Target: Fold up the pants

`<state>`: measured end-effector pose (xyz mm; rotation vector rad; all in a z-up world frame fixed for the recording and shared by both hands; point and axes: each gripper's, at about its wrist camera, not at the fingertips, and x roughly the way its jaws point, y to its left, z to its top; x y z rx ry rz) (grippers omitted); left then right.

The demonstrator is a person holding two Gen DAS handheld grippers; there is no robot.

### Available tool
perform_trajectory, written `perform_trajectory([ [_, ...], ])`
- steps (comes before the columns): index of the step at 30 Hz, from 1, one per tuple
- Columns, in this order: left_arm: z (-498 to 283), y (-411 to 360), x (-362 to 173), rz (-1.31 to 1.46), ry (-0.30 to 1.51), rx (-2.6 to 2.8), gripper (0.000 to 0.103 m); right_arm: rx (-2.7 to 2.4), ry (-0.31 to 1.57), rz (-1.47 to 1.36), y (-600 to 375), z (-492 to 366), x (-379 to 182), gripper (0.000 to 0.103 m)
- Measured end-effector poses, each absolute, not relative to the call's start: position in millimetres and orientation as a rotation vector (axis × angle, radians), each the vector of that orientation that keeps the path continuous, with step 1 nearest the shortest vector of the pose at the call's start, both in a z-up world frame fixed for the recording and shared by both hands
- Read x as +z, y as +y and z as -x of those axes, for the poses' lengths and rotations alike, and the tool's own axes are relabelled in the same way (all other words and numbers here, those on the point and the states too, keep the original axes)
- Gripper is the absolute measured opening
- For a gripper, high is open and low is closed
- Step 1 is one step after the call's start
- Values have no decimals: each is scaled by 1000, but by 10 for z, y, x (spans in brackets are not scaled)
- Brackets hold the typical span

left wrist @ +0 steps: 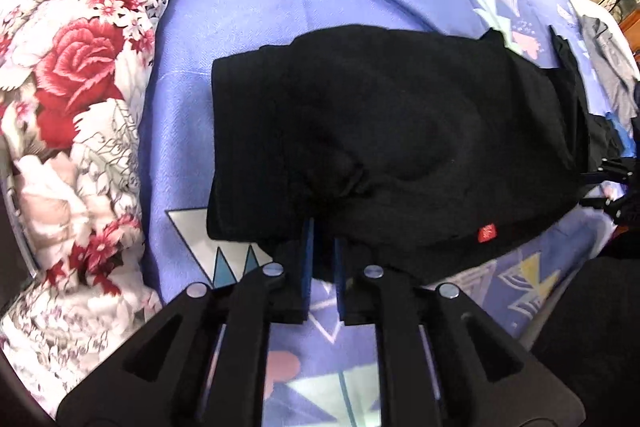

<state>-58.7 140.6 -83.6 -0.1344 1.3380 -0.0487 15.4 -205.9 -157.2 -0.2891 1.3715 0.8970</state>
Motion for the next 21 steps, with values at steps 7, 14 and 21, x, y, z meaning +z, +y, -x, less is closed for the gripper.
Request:
perform_trajectory([
  [7,838,1436,-661,154,1328,-67,32,880,1371,185,-2261,-282,-1381,54],
  [14,889,1585,-714,157,1325,87,70,834,1344,152,-2305,-444,-1290,54],
  [21,737,1426,-337,213,1189,41,79,548,1249,-6,-2776,-896,-1120,54],
])
